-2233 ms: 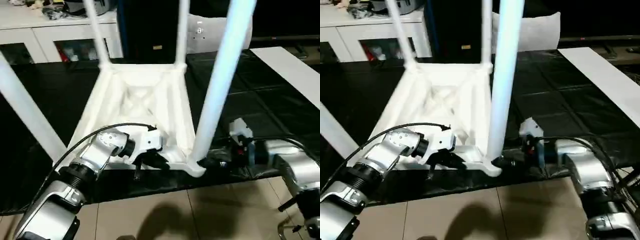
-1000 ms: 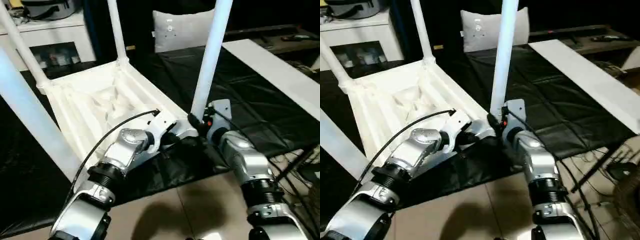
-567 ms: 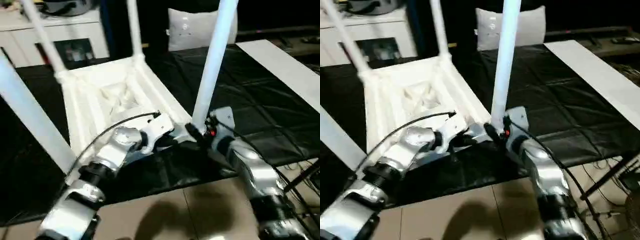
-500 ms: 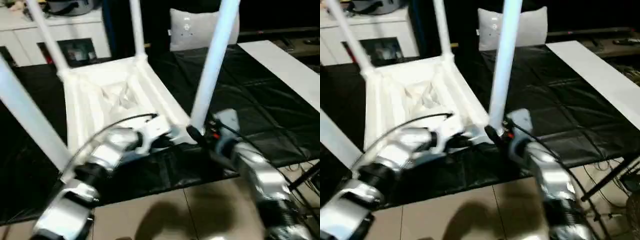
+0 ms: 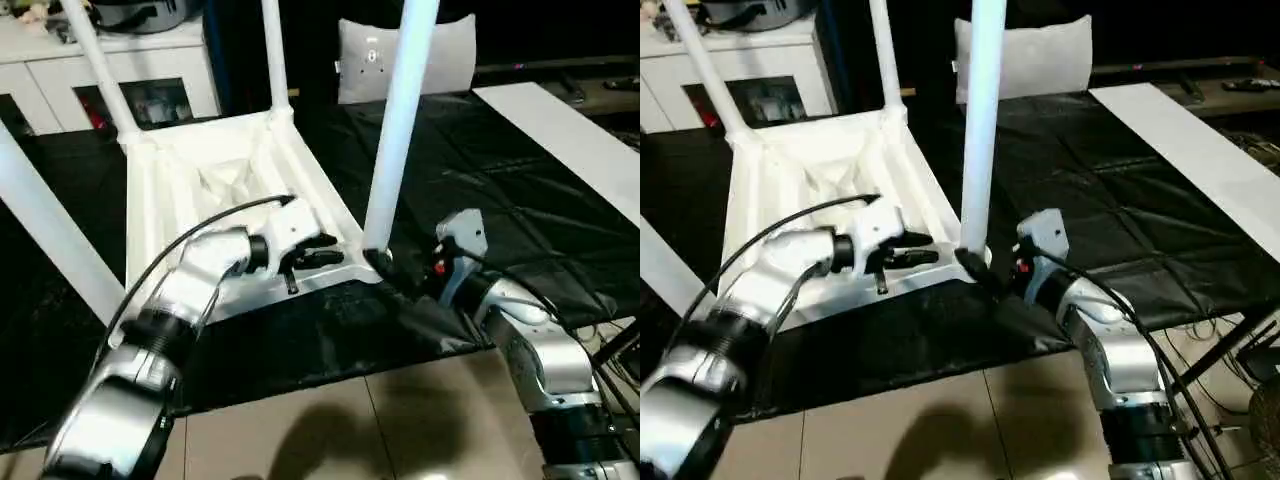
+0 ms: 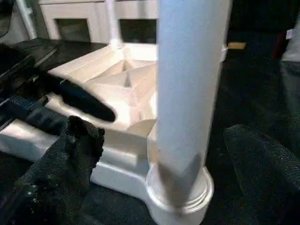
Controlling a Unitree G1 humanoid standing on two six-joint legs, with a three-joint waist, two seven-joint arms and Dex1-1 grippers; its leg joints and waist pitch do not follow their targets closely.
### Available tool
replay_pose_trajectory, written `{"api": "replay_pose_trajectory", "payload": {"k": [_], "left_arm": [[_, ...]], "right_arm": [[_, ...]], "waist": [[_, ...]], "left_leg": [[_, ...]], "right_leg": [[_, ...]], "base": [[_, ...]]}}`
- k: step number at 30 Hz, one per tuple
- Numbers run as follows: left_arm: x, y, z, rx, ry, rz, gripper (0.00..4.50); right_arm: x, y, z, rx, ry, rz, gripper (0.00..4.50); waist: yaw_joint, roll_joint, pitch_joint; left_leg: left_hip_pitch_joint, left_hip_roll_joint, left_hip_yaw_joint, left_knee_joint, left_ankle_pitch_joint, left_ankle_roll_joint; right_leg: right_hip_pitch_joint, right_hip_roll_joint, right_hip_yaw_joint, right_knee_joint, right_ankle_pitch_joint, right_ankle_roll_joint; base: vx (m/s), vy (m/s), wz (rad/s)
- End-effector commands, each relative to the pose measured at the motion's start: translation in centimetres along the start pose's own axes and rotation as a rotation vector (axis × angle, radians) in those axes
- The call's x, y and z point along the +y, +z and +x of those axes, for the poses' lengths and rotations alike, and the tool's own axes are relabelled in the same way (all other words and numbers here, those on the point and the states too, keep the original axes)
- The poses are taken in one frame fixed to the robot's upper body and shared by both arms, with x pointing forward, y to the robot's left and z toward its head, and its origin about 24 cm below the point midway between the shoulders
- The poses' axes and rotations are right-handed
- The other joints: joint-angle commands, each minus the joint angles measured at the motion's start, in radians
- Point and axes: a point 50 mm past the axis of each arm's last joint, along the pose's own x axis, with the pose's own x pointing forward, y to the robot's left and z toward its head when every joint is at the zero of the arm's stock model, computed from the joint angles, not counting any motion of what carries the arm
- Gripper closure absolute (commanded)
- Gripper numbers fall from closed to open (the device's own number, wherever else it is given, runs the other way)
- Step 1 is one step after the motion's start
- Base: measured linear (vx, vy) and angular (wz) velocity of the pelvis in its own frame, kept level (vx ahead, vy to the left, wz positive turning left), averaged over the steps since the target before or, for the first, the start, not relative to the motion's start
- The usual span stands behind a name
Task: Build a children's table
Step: Flip table
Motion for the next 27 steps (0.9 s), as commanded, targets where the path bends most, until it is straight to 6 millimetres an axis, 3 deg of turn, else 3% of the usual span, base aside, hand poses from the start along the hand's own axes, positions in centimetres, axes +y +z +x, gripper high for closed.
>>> {"api": "replay_pose_trajectory", "payload": {"k": [1, 3, 4, 9, 10, 12, 13, 14, 16, 19, 22, 26, 27], "left_arm": [[-0.1, 0.0, -1.3, -0.068, 0.177, -0.144, 2.87], [-0.4, 0.0, -1.6, -0.085, 0.209, -0.178, 2.7], [-0.8, -0.1, -2.0, -0.1, 0.264, -0.203, 2.63], [-2.7, -0.1, -3.2, -0.149, 0.385, -0.23, 2.18], [-3.5, -0.1, -3.6, -0.169, 0.405, -0.251, 2.1], [-4.0, 0.0, -4.0, -0.178, 0.414, -0.267, 1.98], [-4.6, 0.0, -4.5, -0.175, 0.412, -0.281, 1.98], [-5.2, 0.0, -5.0, -0.164, 0.402, -0.289, 1.71], [-6.0, -0.1, -6.1, -0.12, 0.389, -0.282, 1.67], [-6.5, -0.3, -7.1, -0.095, 0.378, -0.274, 1.38], [-6.8, -0.2, -7.8, -0.082, 0.382, -0.274, 1.19], [-7.8, 0.0, -9.5, -0.075, 0.376, -0.323, 0.81], [-8.0, -0.1, -9.8, -0.071, 0.364, -0.331, 0.81]], "right_arm": [[-0.5, 1.1, 0.8, -0.027, -0.091, -0.021, 0.0], [-0.7, 1.3, 0.9, -0.028, -0.112, -0.029, 0.0], [-0.7, 1.4, 1.1, -0.033, -0.121, -0.034, 0.0], [-1.0, 1.4, 1.9, -0.04, -0.163, -0.038, 0.0], [-0.7, 1.2, 2.1, -0.029, -0.137, -0.045, 0.0], [-0.6, 1.1, 2.2, -0.026, -0.119, -0.042, 0.0], [-0.6, 1.1, 2.4, -0.024, -0.123, -0.044, 0.0], [-0.7, 1.1, 2.6, -0.021, -0.135, -0.045, 0.0], [-1.3, 1.1, 2.9, -0.011, -0.195, -0.052, 0.0], [-2.5, 1.1, 2.6, 0.003, -0.29, -0.055, 0.0], [-3.4, 1.0, 2.2, 0.014, -0.363, -0.047, 0.0], [-5.4, 0.5, 1.3, 0.039, -0.492, -0.014, 0.0], [-5.8, 0.4, 1.1, 0.043, -0.513, -0.003, 0.0]], "waist": [[0.0, -0.005, -0.076], [-0.004, -0.007, -0.073], [-0.003, -0.005, -0.07], [-0.008, -0.006, -0.064], [-0.005, -0.009, -0.066], [-0.005, -0.01, -0.064], [-0.007, -0.018, -0.065], [-0.006, -0.014, -0.063], [-0.011, -0.009, -0.059], [-0.019, -0.005, -0.054], [-0.021, 0.003, -0.048], [-0.027, -0.002, -0.046], [-0.025, -0.002, -0.046]], "left_leg": [[-0.008, 0.022, -0.004, -0.065, -0.11, 0.046], [-0.005, 0.02, -0.002, -0.067, -0.116, 0.042], [0.0, 0.014, 0.002, -0.065, -0.129, 0.048], [0.003, 0.012, 0.001, -0.067, -0.176, 0.051], [0.006, 0.012, 0.002, -0.066, -0.178, 0.054], [-0.002, 0.017, -0.003, -0.07, -0.179, 0.056], [-0.001, 0.018, -0.002, -0.07, -0.182, 0.055], [0.001, 0.017, -0.002, -0.071, -0.179, 0.058], [-0.004, 0.021, -0.006, -0.076, -0.186, 0.053], [0.008, 0.012, -0.002, -0.072, -0.219, 0.049], [0.013, 0.014, -0.006, -0.076, -0.259, 0.039], [0.009, 0.017, -0.009, -0.08, -0.286, 0.034], [0.016, 0.014, -0.006, -0.078, -0.289, 0.037]], "right_leg": [[0.078, -0.063, 0.067, -0.055, -0.344, -0.046], [0.075, -0.061, 0.064, -0.065, -0.365, -0.047], [0.07, -0.056, 0.063, -0.073, -0.399, -0.036], [0.066, -0.051, 0.056, -0.09, -0.463, 0.0], [0.065, -0.049, 0.058, -0.089, -0.46, 0.004], [0.071, -0.051, 0.058, -0.085, -0.447, 0.0], [0.071, -0.053, 0.06, -0.082, -0.447, 0.002], [0.067, -0.051, 0.061, -0.084, -0.451, 0.001], [0.069, -0.052, 0.063, -0.079, -0.441, -0.011], [0.062, -0.045, 0.06, -0.09, -0.479, 0.004], [0.059, -0.044, 0.059, -0.094, -0.498, 0.01], [0.064, -0.046, 0.061, -0.087, -0.479, -0.001], [0.058, -0.043, 0.062, -0.09, -0.482, 0.001]], "base": [[0.0, 0.0, 0.0], [0.0, 0.0, 0.0], [0.0, 0.0, 0.0], [0.0, 0.0, 0.0], [0.0, 0.0, 0.0], [0.0, 0.0, 0.0], [0.0, 0.0, 0.0], [0.0, 0.0, 0.0], [0.0, 0.0, 0.0], [0.0, 0.0, 0.0], [0.0, 0.0, 0.0], [0.0, 0.0, 0.0], [0.0, 0.0, 0.0]]}}
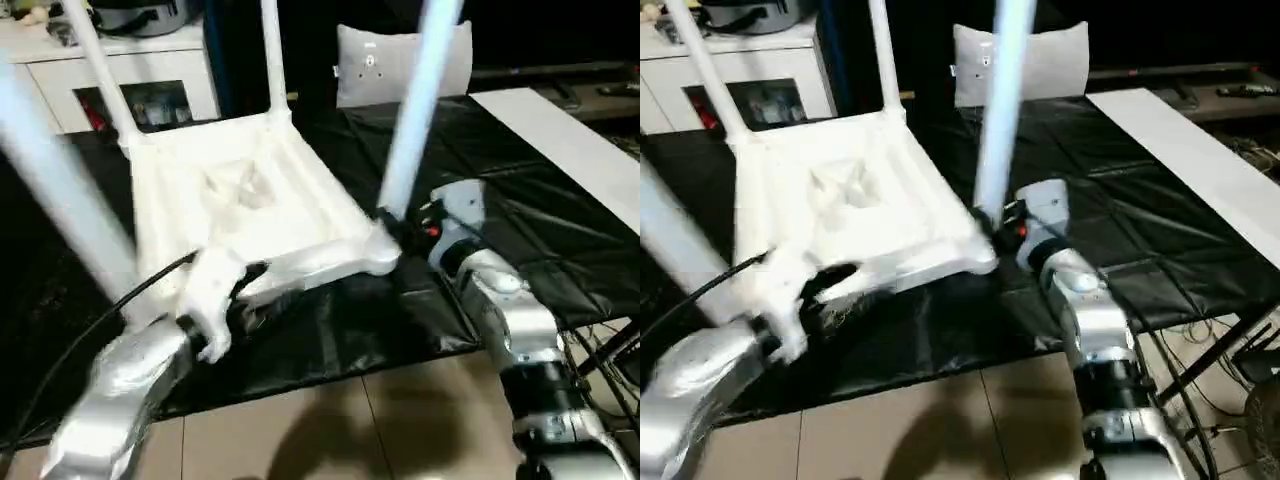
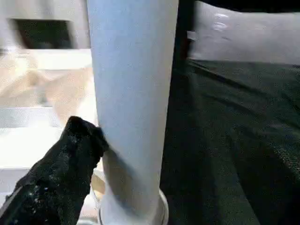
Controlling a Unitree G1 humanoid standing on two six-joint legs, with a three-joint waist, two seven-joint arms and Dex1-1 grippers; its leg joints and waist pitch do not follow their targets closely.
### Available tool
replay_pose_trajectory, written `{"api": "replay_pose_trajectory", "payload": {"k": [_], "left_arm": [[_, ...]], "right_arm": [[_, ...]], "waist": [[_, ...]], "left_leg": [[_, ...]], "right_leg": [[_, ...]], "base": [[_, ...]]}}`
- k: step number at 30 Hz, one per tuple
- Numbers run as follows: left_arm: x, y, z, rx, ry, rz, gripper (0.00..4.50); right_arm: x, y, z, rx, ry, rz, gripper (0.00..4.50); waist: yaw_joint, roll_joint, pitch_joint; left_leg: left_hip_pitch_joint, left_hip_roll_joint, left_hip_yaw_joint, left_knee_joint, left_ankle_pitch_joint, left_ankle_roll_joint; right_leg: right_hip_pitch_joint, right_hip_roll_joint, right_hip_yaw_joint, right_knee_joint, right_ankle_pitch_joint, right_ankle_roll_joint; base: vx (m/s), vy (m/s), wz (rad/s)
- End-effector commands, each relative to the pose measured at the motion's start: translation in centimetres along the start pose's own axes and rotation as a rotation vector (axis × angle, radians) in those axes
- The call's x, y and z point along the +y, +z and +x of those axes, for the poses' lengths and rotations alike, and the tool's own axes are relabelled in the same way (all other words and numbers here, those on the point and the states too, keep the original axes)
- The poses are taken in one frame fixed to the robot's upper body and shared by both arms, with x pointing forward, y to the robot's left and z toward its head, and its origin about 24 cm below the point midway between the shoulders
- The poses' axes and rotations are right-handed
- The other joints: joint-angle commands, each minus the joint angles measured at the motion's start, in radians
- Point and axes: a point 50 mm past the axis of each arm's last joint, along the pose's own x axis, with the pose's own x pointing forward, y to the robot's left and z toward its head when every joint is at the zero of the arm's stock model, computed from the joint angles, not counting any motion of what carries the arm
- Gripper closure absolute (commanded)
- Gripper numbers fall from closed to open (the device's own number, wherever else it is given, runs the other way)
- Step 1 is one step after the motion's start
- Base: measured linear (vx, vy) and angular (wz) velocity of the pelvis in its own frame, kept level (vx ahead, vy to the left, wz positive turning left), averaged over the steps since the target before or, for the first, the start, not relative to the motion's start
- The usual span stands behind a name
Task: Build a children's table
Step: Flip table
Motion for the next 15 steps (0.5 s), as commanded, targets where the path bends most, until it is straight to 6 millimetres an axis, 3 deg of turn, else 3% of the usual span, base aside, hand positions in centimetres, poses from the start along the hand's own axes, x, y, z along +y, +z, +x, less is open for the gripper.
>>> {"api": "replay_pose_trajectory", "payload": {"k": [1, 4, 6, 7, 10, 11, 13, 15], "left_arm": [[0.0, 0.5, -1.0, -0.002, -0.023, -0.011, 0.62], [-0.1, 0.4, -2.2, 0.027, -0.072, -0.037, 0.43], [-0.1, 0.2, -3.2, 0.057, -0.111, -0.051, 0.31], [-0.2, 0.2, -3.6, 0.072, -0.126, -0.061, 0.07], [-0.5, 0.2, -5.1, 0.119, -0.185, -0.087, 0.0], [-0.6, 0.2, -6.0, 0.148, -0.219, -0.103, 0.0], [0.0, 0.2, -6.9, 0.179, -0.217, -0.109, 0.0], [0.5, 0.2, -7.5, 0.189, -0.206, -0.103, 0.0]], "right_arm": [[-2.4, -0.2, -0.4, 0.02, -0.125, 0.02, 0.0], [-3.3, -0.2, -0.3, 0.032, -0.162, 0.015, 0.0], [-3.7, -0.1, -0.1, 0.036, -0.174, 0.01, 0.0], [-3.9, 0.0, 0.0, 0.037, -0.177, 0.009, 0.0], [-4.3, 0.2, 0.3, 0.038, -0.184, 0.001, 0.0], [-4.6, 0.4, 0.5, 0.04, -0.188, -0.006, 0.0], [-5.1, 0.6, 0.7, 0.042, -0.2, -0.017, 0.0], [-5.5, 0.7, 0.8, 0.043, -0.212, -0.028, 0.0]], "waist": [[-0.009, 0.002, -0.046], [-0.011, -0.003, -0.047], [-0.019, -0.003, -0.047], [-0.025, -0.008, -0.046], [-0.039, -0.007, -0.042], [-0.042, -0.013, -0.042], [-0.049, -0.009, -0.037], [-0.049, -0.012, -0.037]], "left_leg": [[0.012, 0.013, -0.002, -0.078, -0.289, 0.04], [-0.001, 0.013, -0.006, -0.081, -0.265, 0.041], [-0.001, 0.011, -0.005, -0.079, -0.261, 0.045], [-0.006, 0.009, -0.005, -0.079, -0.257, 0.048], [-0.005, 0.007, -0.004, -0.078, -0.258, 0.054], [-0.005, 0.008, -0.003, -0.077, -0.259, 0.054], [-0.002, 0.007, -0.004, -0.078, -0.282, 0.056], [0.0, 0.006, -0.004, -0.076, -0.29, 0.053]], "right_leg": [[0.045, -0.043, 0.062, -0.085, -0.486, -0.002], [0.056, -0.045, 0.061, -0.075, -0.466, -0.004], [0.054, -0.044, 0.063, -0.075, -0.459, -0.006], [0.057, -0.044, 0.062, -0.074, -0.463, -0.007], [0.054, -0.041, 0.062, -0.074, -0.472, -0.018], [0.053, -0.042, 0.062, -0.073, -0.475, -0.019], [0.05, -0.039, 0.06, -0.077, -0.5, -0.021], [0.049, -0.04, 0.059, -0.079, -0.52, -0.015]], "base": [[0.0, 0.0, 0.0], [0.0, 0.0, 0.0], [0.0, 0.0, 0.0], [0.0, 0.0, 0.0], [0.0, 0.0, 0.0], [0.0, 0.0, 0.0], [0.0, 0.0, 0.0], [0.0, 0.0, 0.0]]}}
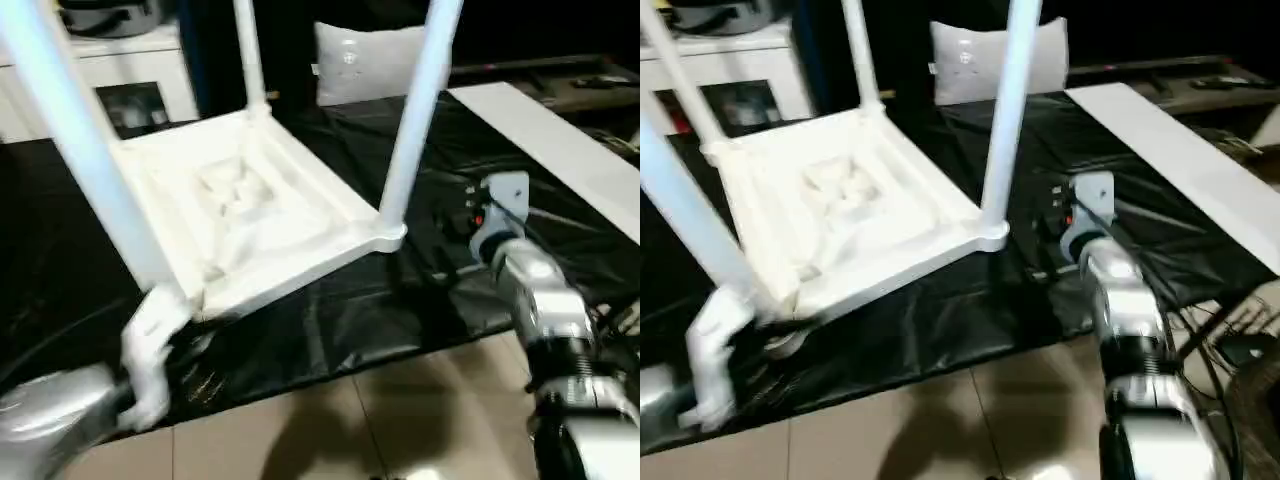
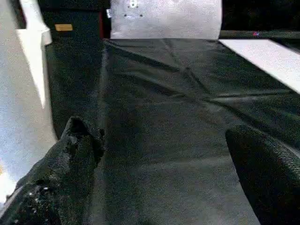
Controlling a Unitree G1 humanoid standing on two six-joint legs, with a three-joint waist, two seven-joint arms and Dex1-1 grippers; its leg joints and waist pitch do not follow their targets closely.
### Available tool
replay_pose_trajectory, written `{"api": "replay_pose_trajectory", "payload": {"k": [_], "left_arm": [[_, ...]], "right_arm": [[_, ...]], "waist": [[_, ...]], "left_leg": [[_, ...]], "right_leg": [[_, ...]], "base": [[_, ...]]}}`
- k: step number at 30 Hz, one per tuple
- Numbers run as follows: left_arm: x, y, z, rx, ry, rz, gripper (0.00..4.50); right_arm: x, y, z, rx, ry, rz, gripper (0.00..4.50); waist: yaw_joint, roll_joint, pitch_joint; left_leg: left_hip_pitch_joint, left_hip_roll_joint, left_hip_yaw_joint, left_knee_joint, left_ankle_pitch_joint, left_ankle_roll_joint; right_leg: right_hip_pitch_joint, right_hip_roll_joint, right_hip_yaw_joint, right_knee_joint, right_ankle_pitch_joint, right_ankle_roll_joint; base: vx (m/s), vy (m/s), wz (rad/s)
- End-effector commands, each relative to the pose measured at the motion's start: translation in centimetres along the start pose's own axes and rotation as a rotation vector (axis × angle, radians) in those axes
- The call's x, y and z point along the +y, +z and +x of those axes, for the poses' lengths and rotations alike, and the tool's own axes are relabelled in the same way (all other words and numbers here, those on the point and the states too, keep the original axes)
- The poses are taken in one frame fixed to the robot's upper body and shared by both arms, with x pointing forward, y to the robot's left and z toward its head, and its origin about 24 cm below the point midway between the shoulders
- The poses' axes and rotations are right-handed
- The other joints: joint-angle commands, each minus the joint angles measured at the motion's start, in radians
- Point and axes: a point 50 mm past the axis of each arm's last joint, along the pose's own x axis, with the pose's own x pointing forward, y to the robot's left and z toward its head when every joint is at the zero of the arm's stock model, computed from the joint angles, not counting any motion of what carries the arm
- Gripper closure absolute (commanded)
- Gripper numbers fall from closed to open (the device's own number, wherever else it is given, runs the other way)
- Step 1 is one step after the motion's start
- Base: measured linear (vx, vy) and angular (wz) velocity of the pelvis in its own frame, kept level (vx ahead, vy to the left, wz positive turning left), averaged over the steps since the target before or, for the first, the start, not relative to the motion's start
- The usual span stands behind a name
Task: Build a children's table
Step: Flip table
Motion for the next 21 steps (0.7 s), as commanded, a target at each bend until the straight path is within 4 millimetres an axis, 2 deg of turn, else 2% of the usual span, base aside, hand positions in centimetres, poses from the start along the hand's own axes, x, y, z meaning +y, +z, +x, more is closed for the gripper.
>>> {"api": "replay_pose_trajectory", "payload": {"k": [1, 3, 4, 7, 8, 9, 10, 11, 13, 14, 18, 20, 21], "left_arm": [[0.4, 0.3, -0.8, 0.003, 0.01, 0.009, 0.0], [1.2, 0.4, -2.0, 0.007, 0.053, 0.008, 0.0], [1.5, 0.5, -2.6, 0.018, 0.075, 0.014, 0.0], [2.1, 0.3, -3.8, 0.056, 0.111, 0.017, 0.0], [2.5, 0.2, -4.6, 0.087, 0.129, 0.015, 0.0], [2.9, 0.1, -5.7, 0.132, 0.151, 0.0, 0.0], [2.9, 0.1, -6.1, 0.142, 0.156, -0.008, 0.0], [3.1, 0.1, -6.7, 0.16, 0.167, -0.015, 0.0], [3.7, 0.2, -8.0, 0.195, 0.195, -0.018, 0.0], [4.2, 0.4, -8.9, 0.205, 0.225, -0.003, 0.0], [5.4, 1.6, -9.4, 0.15, 0.281, 0.055, 0.0], [5.8, 2.5, -8.6, 0.079, 0.257, 0.065, 0.0], [6.0, 2.8, -8.0, 0.058, 0.248, 0.068, 0.0]], "right_arm": [[-0.4, 0.5, 0.2, -0.013, -0.009, -0.016, 0.0], [-0.4, 0.7, 0.3, -0.015, 0.012, -0.024, 0.0], [-0.3, 0.8, 0.3, -0.018, 0.034, -0.025, 0.0], [0.0, 0.7, 0.1, -0.022, 0.076, -0.029, 0.0], [0.1, 0.6, 0.0, -0.021, 0.099, -0.038, 0.0], [0.4, 0.2, -0.1, -0.016, 0.131, -0.058, 0.0], [0.5, 0.1, -0.2, -0.014, 0.139, -0.064, 0.0], [0.6, -0.1, -0.3, -0.012, 0.155, -0.069, 0.0], [0.9, -0.6, -0.6, -0.008, 0.199, -0.08, 0.0], [1.3, -0.8, -1.0, -0.01, 0.247, -0.087, 0.0], [2.6, -1.2, -1.8, 0.0, 0.388, -0.085, 0.0], [3.5, -1.7, -2.6, 0.028, 0.478, -0.101, 0.0], [3.9, -2.0, -2.9, 0.045, 0.515, -0.108, 0.0]], "waist": [[-0.003, -0.005, -0.043], [-0.001, -0.006, -0.042], [0.001, -0.004, -0.043], [0.002, -0.007, -0.044], [0.001, -0.012, -0.043], [0.003, -0.008, -0.043], [0.0, -0.007, -0.04], [0.001, -0.007, -0.041], [0.006, -0.007, -0.034], [0.004, -0.008, -0.033], [0.011, -0.006, -0.03], [0.019, -0.004, -0.029], [0.019, 0.001, -0.028]], "left_leg": [[0.0, 0.006, -0.001, -0.076, -0.292, 0.052], [0.002, 0.007, 0.0, -0.076, -0.291, 0.049], [0.003, 0.006, -0.001, -0.076, -0.291, 0.049], [-0.001, 0.007, -0.001, -0.077, -0.274, 0.057], [-0.002, 0.009, -0.001, -0.078, -0.271, 0.058], [-0.001, 0.007, -0.001, -0.077, -0.268, 0.063], [-0.005, 0.009, -0.001, -0.08, -0.266, 0.065], [-0.001, 0.01, -0.001, -0.079, -0.266, 0.062], [0.006, 0.01, 0.001, -0.082, -0.281, 0.058], [0.003, 0.008, 0.001, -0.082, -0.284, 0.061], [0.01, 0.01, -0.002, -0.085, -0.305, 0.066], [0.016, 0.013, -0.003, -0.089, -0.326, 0.059], [0.016, 0.016, -0.007, -0.093, -0.349, 0.05]], "right_leg": [[0.049, -0.041, 0.059, -0.081, -0.514, -0.016], [0.048, -0.042, 0.06, -0.08, -0.511, -0.018], [0.049, -0.042, 0.061, -0.077, -0.505, -0.022], [0.051, -0.042, 0.066, -0.071, -0.477, -0.034], [0.051, -0.042, 0.067, -0.07, -0.476, -0.037], [0.049, -0.042, 0.068, -0.069, -0.473, -0.043], [0.052, -0.042, 0.069, -0.069, -0.476, -0.045], [0.049, -0.042, 0.07, -0.07, -0.478, -0.048], [0.039, -0.037, 0.084, -0.074, -0.488, -0.059], [0.042, -0.036, 0.085, -0.072, -0.491, -0.06], [0.042, -0.036, 0.086, -0.079, -0.518, -0.053], [0.043, -0.035, 0.089, -0.077, -0.517, -0.058], [0.047, -0.035, 0.088, -0.075, -0.517, -0.061]], "base": [[0.0, 0.0, 0.0], [0.0, 0.0, 0.0], [0.0, 0.0, 0.0], [0.0, 0.0, 0.0], [0.0, 0.0, 0.0], [0.0, 0.0, 0.0], [0.0, 0.0, 0.0], [0.0, 0.0, 0.0], [0.0, 0.0, 0.0], [0.0, 0.0, 0.0], [0.0, 0.0, 0.0], [0.0, 0.0, 0.0], [0.0, 0.0, 0.0]]}}
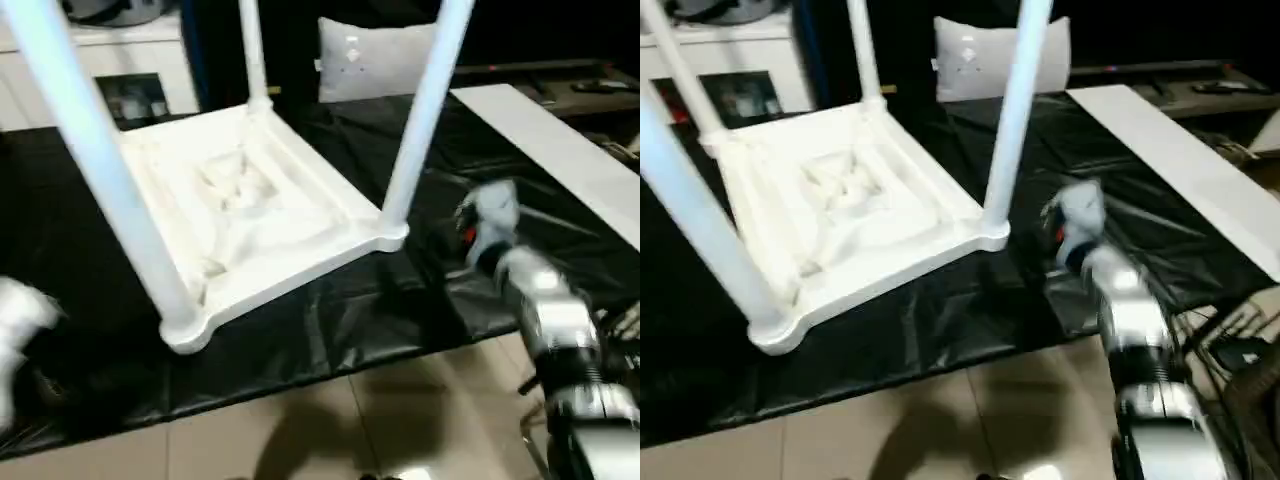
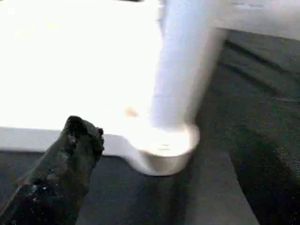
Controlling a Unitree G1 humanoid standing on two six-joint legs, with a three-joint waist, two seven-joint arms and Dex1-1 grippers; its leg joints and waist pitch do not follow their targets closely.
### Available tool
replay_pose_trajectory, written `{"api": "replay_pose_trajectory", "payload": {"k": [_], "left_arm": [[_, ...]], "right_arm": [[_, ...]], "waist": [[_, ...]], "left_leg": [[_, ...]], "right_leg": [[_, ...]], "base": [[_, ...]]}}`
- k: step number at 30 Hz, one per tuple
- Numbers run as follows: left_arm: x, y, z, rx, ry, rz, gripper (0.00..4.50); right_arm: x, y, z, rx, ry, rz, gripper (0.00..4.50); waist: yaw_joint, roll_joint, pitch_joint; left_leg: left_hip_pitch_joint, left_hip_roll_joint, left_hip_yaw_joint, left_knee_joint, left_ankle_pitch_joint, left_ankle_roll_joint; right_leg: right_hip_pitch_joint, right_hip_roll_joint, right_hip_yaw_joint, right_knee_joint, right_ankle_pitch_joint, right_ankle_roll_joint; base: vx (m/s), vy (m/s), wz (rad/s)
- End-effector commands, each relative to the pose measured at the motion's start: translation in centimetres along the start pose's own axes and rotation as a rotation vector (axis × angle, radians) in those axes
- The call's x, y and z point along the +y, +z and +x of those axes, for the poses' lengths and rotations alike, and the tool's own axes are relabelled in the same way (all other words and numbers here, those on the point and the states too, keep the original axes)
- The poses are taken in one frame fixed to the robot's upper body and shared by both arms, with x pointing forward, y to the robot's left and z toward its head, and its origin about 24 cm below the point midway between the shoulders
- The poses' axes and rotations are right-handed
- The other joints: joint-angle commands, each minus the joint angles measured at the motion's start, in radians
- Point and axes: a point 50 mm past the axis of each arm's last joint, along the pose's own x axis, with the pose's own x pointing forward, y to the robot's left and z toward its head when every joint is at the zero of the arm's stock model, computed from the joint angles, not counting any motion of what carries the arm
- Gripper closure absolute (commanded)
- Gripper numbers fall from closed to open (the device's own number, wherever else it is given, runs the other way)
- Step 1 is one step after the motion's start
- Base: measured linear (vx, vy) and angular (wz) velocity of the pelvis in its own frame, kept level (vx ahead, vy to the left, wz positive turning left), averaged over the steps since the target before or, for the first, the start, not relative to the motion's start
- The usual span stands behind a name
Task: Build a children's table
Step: Flip table
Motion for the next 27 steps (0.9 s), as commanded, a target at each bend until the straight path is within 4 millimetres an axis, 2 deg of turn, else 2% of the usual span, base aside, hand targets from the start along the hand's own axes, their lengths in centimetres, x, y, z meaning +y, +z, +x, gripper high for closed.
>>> {"api": "replay_pose_trajectory", "payload": {"k": [1, 3, 5, 6, 7, 8, 9, 10, 11, 13, 14, 15, 18, 19, 20, 22, 24, 27], "left_arm": [[-0.1, 0.3, 0.9, -0.033, -0.024, -0.001, 0.0], [-0.3, 0.8, 2.4, -0.074, -0.058, 0.0, 0.0], [-0.7, 1.2, 3.9, -0.128, -0.113, -0.021, 0.0], [-1.0, 1.6, 5.2, -0.169, -0.154, -0.036, 0.0], [-1.1, 1.8, 6.3, -0.198, -0.179, -0.059, 0.0], [-1.2, 1.8, 7.2, -0.214, -0.193, -0.076, 0.0], [-1.2, 1.8, 7.6, -0.218, -0.197, -0.083, 0.0], [-1.0, 1.5, 9.2, -0.215, -0.182, -0.067, 0.0], [-1.0, 1.5, 10.0, -0.228, -0.188, -0.079, 0.0], [-1.4, 1.9, 11.6, -0.26, -0.229, -0.092, 0.0], [-1.9, 2.3, 12.2, -0.279, -0.272, -0.098, 0.0], [-2.3, 2.6, 12.6, -0.29, -0.301, -0.1, 0.0], [-3.6, 3.7, 13.4, -0.328, -0.4, -0.118, 0.0], [-4.8, 4.5, 13.9, -0.357, -0.502, -0.144, 0.0], [-5.7, 4.9, 14.2, -0.37, -0.57, -0.159, 0.0], [-7.0, 5.5, 14.7, -0.382, -0.664, -0.159, 0.0], [-8.3, 6.0, 15.5, -0.389, -0.722, -0.141, 0.0], [-9.1, 6.3, 16.2, -0.39, -0.748, -0.124, 0.0]], "right_arm": [[0.7, 0.2, -0.2, 0.013, 0.072, -0.01, 0.0], [1.5, -0.2, -0.1, 0.034, 0.098, -0.012, 0.0], [2.0, -0.7, 0.2, 0.051, 0.075, -0.002, 0.0], [2.2, -1.0, 0.4, 0.067, 0.057, 0.01, 0.0], [2.5, -1.4, 0.6, 0.081, 0.047, 0.019, 0.0], [2.7, -1.6, 0.7, 0.092, 0.043, 0.025, 0.0], [2.8, -1.7, 0.8, 0.097, 0.043, 0.027, 0.0], [3.2, -2.0, 1.0, 0.114, 0.045, 0.054, 0.0], [3.4, -2.1, 1.1, 0.125, 0.043, 0.06, 0.0], [3.5, -2.5, 1.3, 0.153, 0.025, 0.071, 0.0], [3.3, -2.8, 1.4, 0.171, 0.007, 0.069, 0.0], [3.2, -2.9, 1.5, 0.182, -0.006, 0.067, 0.0], [2.9, -3.2, 1.8, 0.211, -0.027, 0.039, 0.0], [2.6, -3.3, 2.1, 0.227, -0.037, 0.01, 0.0], [2.5, -3.2, 2.3, 0.231, -0.043, 0.004, 0.0], [2.4, -3.0, 2.6, 0.223, -0.057, 0.003, 0.0], [2.3, -2.6, 3.0, 0.21, -0.067, 0.009, 0.0], [2.3, -2.5, 3.3, 0.206, -0.069, 0.005, 0.0]], "waist": [[0.001, 0.018, -0.04], [0.003, 0.023, -0.043], [0.006, 0.019, -0.047], [0.007, 0.018, -0.048], [0.008, 0.018, -0.049], [0.013, 0.019, -0.052], [0.011, 0.019, -0.054], [0.012, 0.016, -0.055], [0.011, 0.014, -0.054], [0.014, 0.02, -0.061], [0.016, 0.019, -0.063], [0.018, 0.018, -0.063], [0.021, 0.014, -0.067], [0.02, 0.007, -0.067], [0.021, 0.009, -0.067], [0.021, 0.007, -0.069], [0.022, 0.004, -0.068], [0.02, 0.001, -0.069]], "left_leg": [[0.006, 0.016, -0.007, -0.092, -0.356, 0.043], [0.007, 0.015, -0.007, -0.092, -0.356, 0.034], [0.009, 0.013, -0.004, -0.09, -0.332, 0.026], [0.004, 0.013, -0.004, -0.09, -0.31, 0.023], [0.005, 0.012, -0.003, -0.09, -0.303, 0.021], [0.012, 0.01, 0.0, -0.085, -0.297, 0.013], [0.0, 0.009, -0.003, -0.088, -0.279, 0.013], [0.002, 0.009, -0.002, -0.088, -0.273, 0.018], [0.006, 0.007, -0.001, -0.087, -0.278, 0.021], [0.004, 0.006, -0.001, -0.084, -0.247, 0.017], [0.006, 0.007, 0.0, -0.083, -0.241, 0.015], [0.007, 0.01, -0.001, -0.084, -0.238, 0.011], [-0.002, 0.01, 0.0, -0.083, -0.214, 0.009], [-0.005, 0.009, 0.002, -0.082, -0.205, 0.01], [-0.003, 0.009, 0.003, -0.081, -0.203, 0.009], [-0.007, 0.008, 0.004, -0.078, -0.186, 0.011], [-0.007, 0.007, 0.006, -0.077, -0.179, 0.016], [-0.01, 0.007, 0.006, -0.076, -0.161, 0.024]], "right_leg": [[0.042, -0.052, 0.06, -0.076, -0.515, -0.06], [0.043, -0.055, 0.062, -0.076, -0.522, -0.062], [0.044, -0.059, 0.065, -0.078, -0.528, -0.062], [0.047, -0.06, 0.067, -0.074, -0.511, -0.07], [0.047, -0.059, 0.067, -0.076, -0.511, -0.07], [0.041, -0.06, 0.069, -0.076, -0.5, -0.076], [0.05, -0.058, 0.069, -0.067, -0.474, -0.081], [0.049, -0.056, 0.07, -0.07, -0.468, -0.073], [0.046, -0.055, 0.07, -0.073, -0.479, -0.068], [0.05, -0.059, 0.072, -0.071, -0.463, -0.069], [0.049, -0.059, 0.073, -0.071, -0.452, -0.073], [0.048, -0.059, 0.074, -0.064, -0.432, -0.089], [0.054, -0.062, 0.077, -0.055, -0.385, -0.117], [0.056, -0.062, 0.078, -0.052, -0.383, -0.122], [0.054, -0.063, 0.079, -0.05, -0.385, -0.129], [0.057, -0.065, 0.08, -0.048, -0.377, -0.137], [0.056, -0.064, 0.081, -0.047, -0.376, -0.136], [0.06, -0.064, 0.081, -0.046, -0.379, -0.123]], "base": [[0.0, 0.0, 0.0], [0.0, 0.0, 0.0], [0.0, 0.0, 0.0], [0.0, 0.0, 0.0], [0.0, 0.0, 0.0], [0.0, 0.0, 0.0], [0.0, 0.0, 0.0], [0.0, 0.0, 0.0], [0.0, 0.0, 0.0], [0.0, 0.0, 0.0], [0.0, 0.0, 0.0], [0.0, 0.0, 0.0], [0.0, 0.0, 0.0], [0.0, 0.0, 0.0], [0.0, 0.0, 0.0], [0.0, 0.0, 0.0], [0.0, 0.0, 0.0], [0.0, 0.0, 0.0]]}}
